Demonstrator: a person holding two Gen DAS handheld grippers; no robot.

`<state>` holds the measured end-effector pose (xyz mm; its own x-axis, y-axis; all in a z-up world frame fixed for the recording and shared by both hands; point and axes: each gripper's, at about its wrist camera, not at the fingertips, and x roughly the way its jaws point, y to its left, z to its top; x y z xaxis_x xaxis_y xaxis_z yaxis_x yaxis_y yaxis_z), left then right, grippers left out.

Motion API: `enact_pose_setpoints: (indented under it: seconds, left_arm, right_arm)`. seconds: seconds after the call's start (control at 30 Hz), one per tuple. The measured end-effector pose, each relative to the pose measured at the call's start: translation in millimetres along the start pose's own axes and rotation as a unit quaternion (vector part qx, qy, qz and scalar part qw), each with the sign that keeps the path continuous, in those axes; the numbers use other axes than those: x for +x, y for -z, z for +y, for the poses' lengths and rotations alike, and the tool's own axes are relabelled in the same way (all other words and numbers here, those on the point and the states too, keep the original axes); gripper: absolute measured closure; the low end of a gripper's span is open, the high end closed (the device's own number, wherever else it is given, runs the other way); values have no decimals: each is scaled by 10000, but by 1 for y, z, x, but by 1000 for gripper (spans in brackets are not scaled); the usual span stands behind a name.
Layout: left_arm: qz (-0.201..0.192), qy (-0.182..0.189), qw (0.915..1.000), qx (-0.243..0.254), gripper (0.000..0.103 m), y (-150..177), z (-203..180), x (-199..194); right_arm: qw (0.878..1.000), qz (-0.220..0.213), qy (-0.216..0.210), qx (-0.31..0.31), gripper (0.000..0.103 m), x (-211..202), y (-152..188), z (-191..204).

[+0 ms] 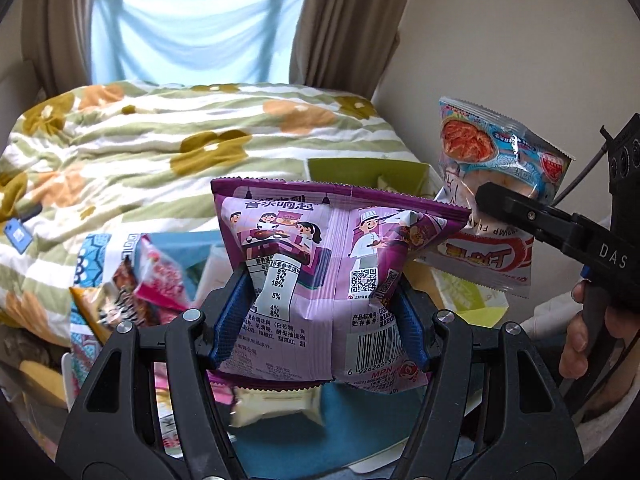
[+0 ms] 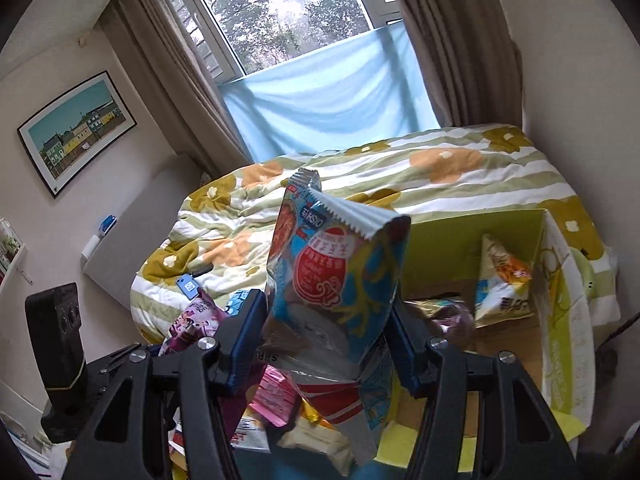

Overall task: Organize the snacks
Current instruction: 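Carry the lilac bag with the left tool into the box while the right tool carries the blue-red bag, then open the left tool over the box while the right tool releases the blue-red bag inside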

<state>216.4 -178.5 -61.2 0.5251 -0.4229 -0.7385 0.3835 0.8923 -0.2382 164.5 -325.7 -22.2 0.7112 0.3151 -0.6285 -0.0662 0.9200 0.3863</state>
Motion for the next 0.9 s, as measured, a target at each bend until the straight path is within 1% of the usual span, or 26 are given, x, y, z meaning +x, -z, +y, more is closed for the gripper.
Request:
enact_pose_setpoints:
  seconds: [0.1, 0.23, 0.37, 0.43, 0.5, 0.53, 0.57, 0.6, 0.67, 0.77, 0.9]
  left_arm:
    - [125, 100, 9999, 59, 40, -3, -33, 26]
    - [248, 2, 9996, 145, 40, 4, -72, 61]
    - [544, -175, 9981, 251, 40, 15, -98, 97]
    - [591, -401, 9967, 393, 40, 20, -109, 107]
    - [719, -450, 9954, 438, 39, 23, -113, 117]
    - [780, -442, 9951, 408, 37, 25, -113, 120]
    - [805, -459, 9948, 412, 31, 26, -117, 122]
    - [812, -493, 9944, 466, 19, 27, -120, 122]
    - [752, -610, 9936, 588, 4, 30, -120, 118]
    - [709, -680, 9929, 671, 2, 30, -116, 110]
    - [700, -705, 9931, 617, 2, 28, -108, 103]
  right_arm:
    - [9998, 7, 145, 148, 49, -14, 1, -40]
    - [9991, 85, 304, 281, 49, -24, 3, -85]
    - [9984, 216, 393, 344, 49, -25, 7, -120]
    - [9978, 303, 426, 401, 49, -23, 11, -134]
    - [9970, 389, 457, 481, 49, -22, 16, -148]
    - [9966, 422, 484, 516, 49, -20, 17, -154]
    - [9962, 456, 496, 554, 49, -19, 18, -160]
    - [9958, 483, 493, 605, 49, -18, 19, -165]
    - [9952, 520, 482, 677, 49, -17, 21, -172]
    - [9947, 549, 510, 703, 49, -13, 21, -179]
    - [9945, 569, 516, 714, 49, -12, 22, -182]
